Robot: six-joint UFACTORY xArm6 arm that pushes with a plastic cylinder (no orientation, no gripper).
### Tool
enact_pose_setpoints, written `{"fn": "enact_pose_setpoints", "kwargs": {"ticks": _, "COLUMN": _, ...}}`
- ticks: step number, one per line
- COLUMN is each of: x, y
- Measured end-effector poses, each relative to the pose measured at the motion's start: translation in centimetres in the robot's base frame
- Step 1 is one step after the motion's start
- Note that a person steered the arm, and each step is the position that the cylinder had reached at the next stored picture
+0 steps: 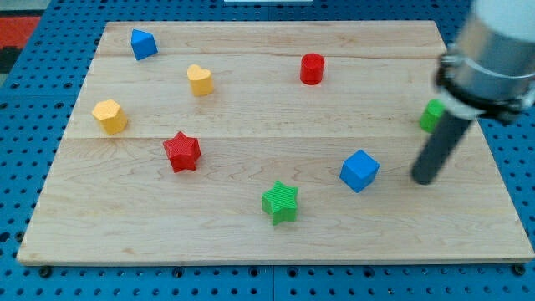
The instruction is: Move the cube towards the top side of the board
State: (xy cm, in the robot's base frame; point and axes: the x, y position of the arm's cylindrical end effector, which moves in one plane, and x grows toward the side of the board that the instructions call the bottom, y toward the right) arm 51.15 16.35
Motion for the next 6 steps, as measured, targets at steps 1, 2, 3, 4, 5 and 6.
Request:
{"fn": "enact_pose_setpoints", "kwargs": {"ticks": 1, "x": -2.5, "y": -9.5}}
{"fn": "enact_pose_setpoints", "kwargs": {"ticks": 2, "x": -1.4, "y": -12.0}}
{"fn": "enact_pose_setpoints", "kwargs": {"ticks": 3, "x": 1.6, "y": -9.8}}
{"fn": "enact_pose_setpoints", "kwargs": {"ticks": 4, "x": 0.0, "y": -16.6}}
{"fn": "enact_pose_setpoints", "kwargs": {"ticks": 5, "x": -2.9, "y": -18.8}}
{"fn": "enact_pose_setpoints", "kwargs": {"ticks": 6, "x": -9.1, "y": -19.8}}
